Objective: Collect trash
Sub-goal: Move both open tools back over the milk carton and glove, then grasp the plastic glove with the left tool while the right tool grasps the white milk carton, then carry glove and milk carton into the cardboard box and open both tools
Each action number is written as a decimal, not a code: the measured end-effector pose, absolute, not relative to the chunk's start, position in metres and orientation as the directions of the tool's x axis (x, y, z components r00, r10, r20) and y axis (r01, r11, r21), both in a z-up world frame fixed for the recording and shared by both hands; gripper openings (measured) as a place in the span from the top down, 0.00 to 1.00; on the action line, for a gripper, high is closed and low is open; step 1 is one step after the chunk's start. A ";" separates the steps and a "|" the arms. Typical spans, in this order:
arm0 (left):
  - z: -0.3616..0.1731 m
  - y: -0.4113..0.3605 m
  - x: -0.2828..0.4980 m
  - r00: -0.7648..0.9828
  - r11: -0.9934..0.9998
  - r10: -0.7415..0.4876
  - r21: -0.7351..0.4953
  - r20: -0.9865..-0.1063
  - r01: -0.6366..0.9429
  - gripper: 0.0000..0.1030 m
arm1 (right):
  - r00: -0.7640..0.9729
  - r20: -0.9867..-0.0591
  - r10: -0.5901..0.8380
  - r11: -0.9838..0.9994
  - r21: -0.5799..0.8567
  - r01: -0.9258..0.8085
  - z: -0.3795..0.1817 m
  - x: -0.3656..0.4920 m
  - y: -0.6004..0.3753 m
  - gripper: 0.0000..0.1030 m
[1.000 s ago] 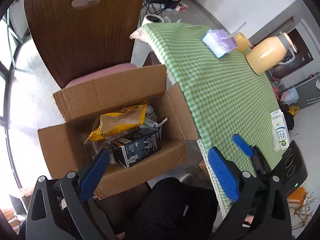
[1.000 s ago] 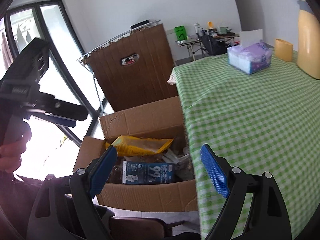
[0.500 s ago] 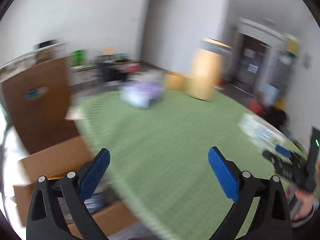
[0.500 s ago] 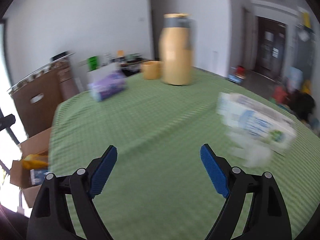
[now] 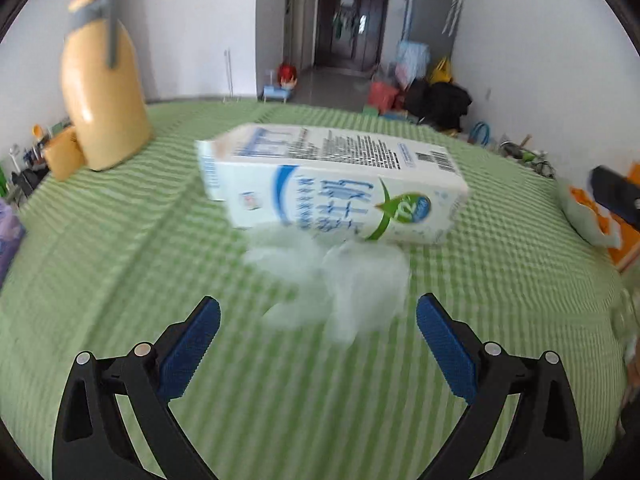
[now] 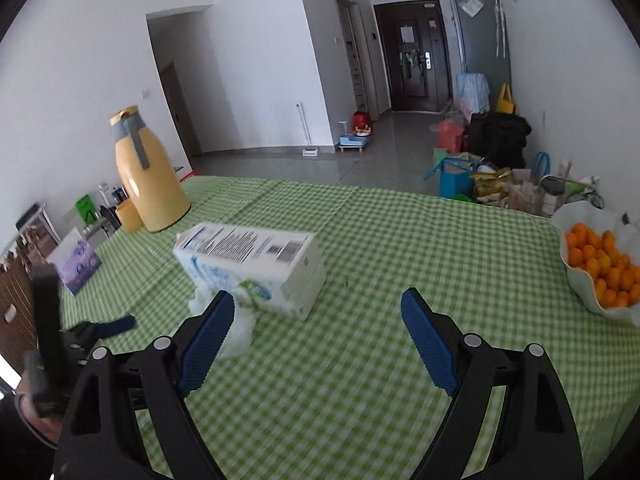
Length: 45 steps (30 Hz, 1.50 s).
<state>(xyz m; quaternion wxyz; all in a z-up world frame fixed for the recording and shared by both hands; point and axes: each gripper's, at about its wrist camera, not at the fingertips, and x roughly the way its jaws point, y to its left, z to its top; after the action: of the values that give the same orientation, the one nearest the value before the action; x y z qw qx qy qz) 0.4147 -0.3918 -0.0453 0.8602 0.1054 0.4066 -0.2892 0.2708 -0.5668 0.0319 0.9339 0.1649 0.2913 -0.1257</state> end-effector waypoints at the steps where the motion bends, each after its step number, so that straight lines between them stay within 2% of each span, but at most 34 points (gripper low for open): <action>1: -0.052 -0.403 0.426 0.481 0.817 -0.405 -0.071 -0.778 0.572 0.07 | 0.794 -0.594 -0.128 0.908 0.251 0.335 0.030 0.279 -0.577 0.20; 3: -0.065 -0.420 0.439 0.481 0.856 -0.312 -0.024 -0.820 0.516 0.07 | 0.767 -0.622 -0.157 0.896 0.237 0.375 0.022 0.299 -0.594 0.20; 5: -0.073 -0.426 0.444 0.451 0.854 -0.316 -0.043 -0.835 0.519 0.07 | 0.769 -0.623 -0.141 0.901 0.241 0.360 0.014 0.316 -0.598 0.20; 9: -0.080 -0.423 0.450 0.408 0.854 -0.334 -0.090 -0.850 0.512 0.09 | 0.824 -0.567 -0.013 0.910 0.334 0.244 0.002 0.342 -0.607 0.20; 10: -0.082 -0.420 0.452 0.388 0.853 -0.343 -0.110 -0.855 0.511 0.25 | 0.826 -0.563 -0.016 0.911 0.332 0.244 0.000 0.351 -0.608 0.20; 11: -0.081 -0.415 0.453 0.391 0.863 -0.336 -0.114 -0.857 0.492 0.33 | 0.827 -0.562 -0.024 0.915 0.321 0.245 -0.001 0.360 -0.608 0.20; 13: -0.078 -0.397 0.453 0.386 0.869 -0.374 -0.173 -0.844 0.463 0.68 | 0.832 -0.555 0.023 0.915 0.348 0.207 -0.008 0.383 -0.609 0.20; 14: -0.077 -0.392 0.452 0.367 0.863 -0.388 -0.194 -0.845 0.467 0.74 | 0.833 -0.550 0.057 0.910 0.372 0.184 -0.010 0.390 -0.609 0.20; 15: -0.075 -0.388 0.451 0.360 0.857 -0.395 -0.197 -0.845 0.477 0.90 | 0.835 -0.534 0.132 0.898 0.422 0.128 -0.014 0.401 -0.610 0.20; 16: -0.071 -0.377 0.450 0.357 0.852 -0.400 -0.200 -0.844 0.483 0.97 | 0.832 -0.517 0.202 0.882 0.466 0.075 -0.017 0.409 -0.611 0.20; 19: -0.057 -0.343 0.445 0.367 0.855 -0.414 -0.218 -0.833 0.471 1.00 | 0.773 -0.521 0.362 0.860 0.507 -0.061 -0.025 0.426 -0.603 0.20; 25: -0.019 -0.267 0.437 0.439 0.875 -0.441 -0.265 -0.783 0.405 1.00 | 0.737 -0.562 0.374 0.916 0.347 -0.200 -0.025 0.402 -0.566 0.17; 29: 0.006 -0.211 0.427 0.511 0.903 -0.412 -0.267 -0.754 0.336 1.00 | 0.712 -0.620 0.329 0.944 0.218 -0.247 -0.033 0.389 -0.532 0.15; 34: 0.030 -0.136 0.392 0.628 0.946 -0.323 -0.225 -0.708 0.233 1.00 | 0.682 -0.706 0.190 0.974 0.049 -0.221 -0.051 0.385 -0.498 0.17; 35: 0.034 -0.118 0.383 0.642 0.953 -0.302 -0.214 -0.705 0.214 1.00 | 0.685 -0.705 0.183 0.977 0.053 -0.207 -0.050 0.383 -0.496 0.25; 41: 0.065 0.008 0.317 0.760 0.985 -0.125 -0.169 -0.638 0.020 1.00 | 0.740 -0.646 0.187 0.982 0.104 -0.158 -0.029 0.377 -0.466 0.29; 45: 0.079 0.096 0.274 0.790 0.976 -0.005 -0.175 -0.612 -0.129 1.00 | 0.804 -0.516 0.295 0.952 0.236 -0.197 -0.004 0.357 -0.418 0.31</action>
<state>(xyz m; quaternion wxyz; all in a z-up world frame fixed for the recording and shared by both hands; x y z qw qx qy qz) 0.2738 0.0964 0.0789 0.9404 -0.1042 0.3220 0.0328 0.3575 -0.4179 -0.0044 0.9459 0.0857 0.2845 0.1300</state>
